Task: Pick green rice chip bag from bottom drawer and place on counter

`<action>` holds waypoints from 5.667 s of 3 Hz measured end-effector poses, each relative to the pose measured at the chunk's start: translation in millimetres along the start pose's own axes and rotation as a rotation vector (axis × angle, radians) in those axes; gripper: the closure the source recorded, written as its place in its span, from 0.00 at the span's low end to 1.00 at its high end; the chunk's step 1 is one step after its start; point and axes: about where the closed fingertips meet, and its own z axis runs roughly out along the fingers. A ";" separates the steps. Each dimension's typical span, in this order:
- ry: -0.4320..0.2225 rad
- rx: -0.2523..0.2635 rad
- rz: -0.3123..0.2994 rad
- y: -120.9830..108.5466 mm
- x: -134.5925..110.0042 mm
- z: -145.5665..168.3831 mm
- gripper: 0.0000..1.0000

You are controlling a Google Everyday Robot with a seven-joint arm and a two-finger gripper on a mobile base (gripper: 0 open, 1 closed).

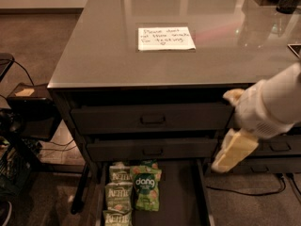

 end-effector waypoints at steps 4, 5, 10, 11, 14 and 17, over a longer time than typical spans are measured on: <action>-0.140 -0.127 0.060 49.2 8.7 150.5 0.00; -0.172 -0.148 0.059 68.5 35.1 207.1 0.00; -0.226 -0.216 0.097 99.6 79.5 461.0 0.00; -0.262 -0.169 0.082 89.7 81.3 508.5 0.00; -0.301 -0.161 0.131 53.5 94.2 627.1 0.00; -0.305 -0.174 0.187 37.0 111.2 659.3 0.00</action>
Offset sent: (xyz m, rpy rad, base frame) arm -0.0117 0.0918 -0.2038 0.2733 0.1681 0.0197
